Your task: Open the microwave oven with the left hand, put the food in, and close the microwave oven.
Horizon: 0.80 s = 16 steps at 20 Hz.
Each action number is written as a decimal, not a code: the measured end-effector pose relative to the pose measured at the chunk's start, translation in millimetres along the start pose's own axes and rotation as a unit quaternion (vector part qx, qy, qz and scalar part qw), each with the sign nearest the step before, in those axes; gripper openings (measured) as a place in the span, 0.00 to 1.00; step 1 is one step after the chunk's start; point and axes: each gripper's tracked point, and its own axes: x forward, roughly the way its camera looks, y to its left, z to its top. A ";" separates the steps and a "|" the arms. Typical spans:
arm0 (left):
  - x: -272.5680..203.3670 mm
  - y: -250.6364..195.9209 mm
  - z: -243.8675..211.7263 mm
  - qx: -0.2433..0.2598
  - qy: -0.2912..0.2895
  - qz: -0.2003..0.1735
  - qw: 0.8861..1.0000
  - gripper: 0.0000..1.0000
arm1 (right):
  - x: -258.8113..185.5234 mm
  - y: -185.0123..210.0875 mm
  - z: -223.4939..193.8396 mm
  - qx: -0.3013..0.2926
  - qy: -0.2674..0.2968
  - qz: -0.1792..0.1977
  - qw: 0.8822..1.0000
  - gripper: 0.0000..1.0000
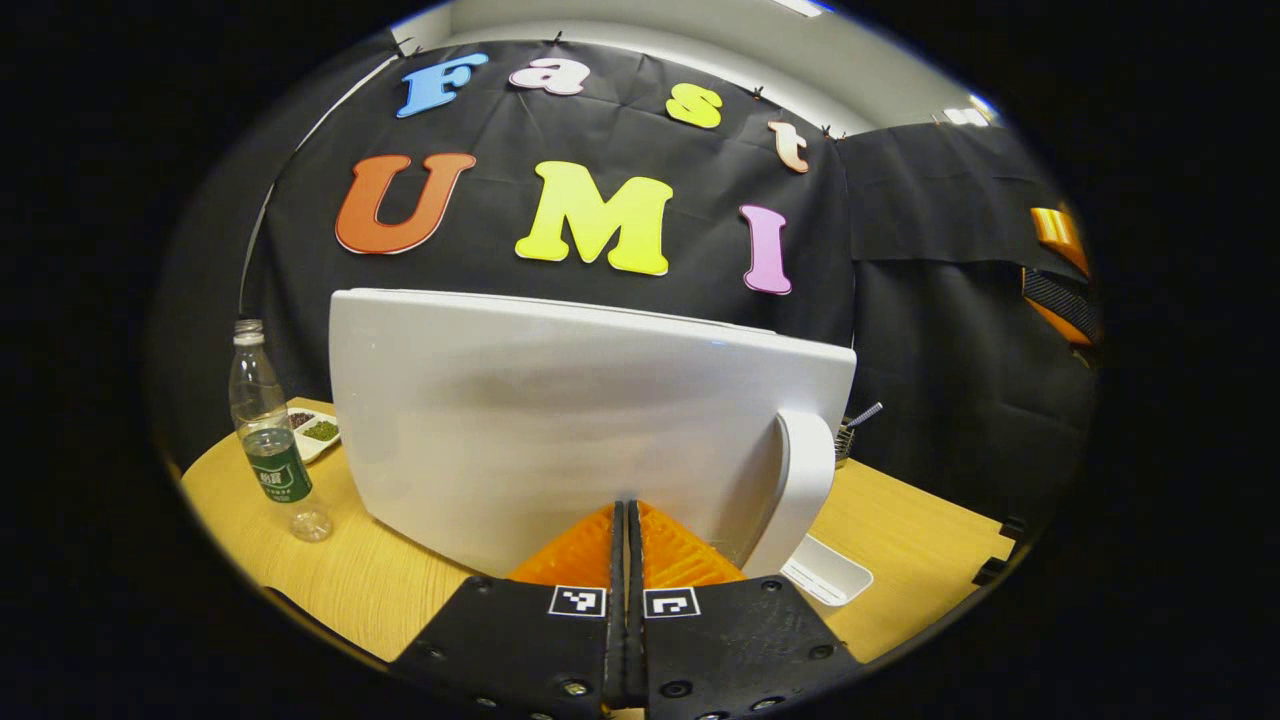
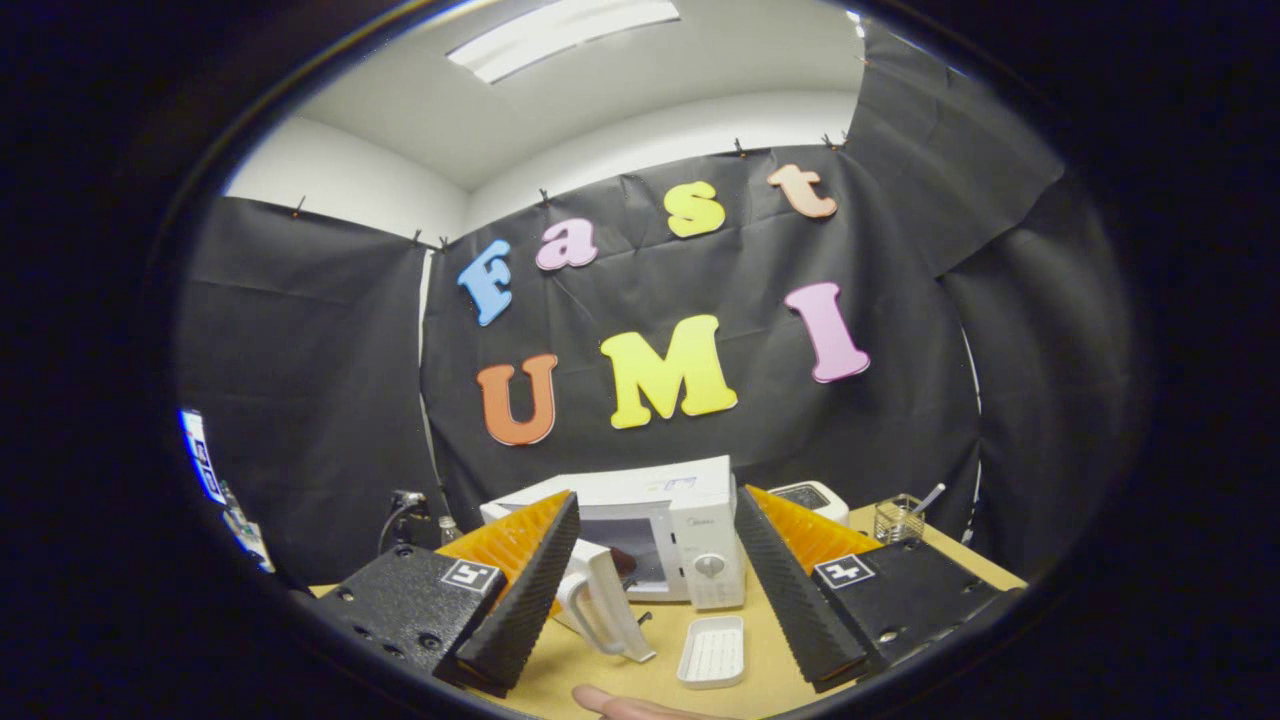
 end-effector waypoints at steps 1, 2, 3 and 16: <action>9.2 -1.8 0.7 0.003 0.003 0.001 1.000 0.00 | -0.1 -5.8 -0.1 -0.003 0.000 -0.004 1.000 0.99; 18.3 -5.2 2.5 0.005 0.002 0.002 1.000 0.00 | 1.2 -11.8 -1.0 -0.006 0.000 -0.008 1.000 0.99; 27.5 -8.3 3.7 0.004 0.003 0.001 1.000 0.00 | 1.3 -17.0 -0.3 -0.007 -0.001 -0.011 1.000 0.99; 114.2 -28.1 20.6 0.003 0.004 0.041 0.999 0.00 | 7.9 -75.9 -0.8 0.016 -0.006 -0.016 1.000 0.99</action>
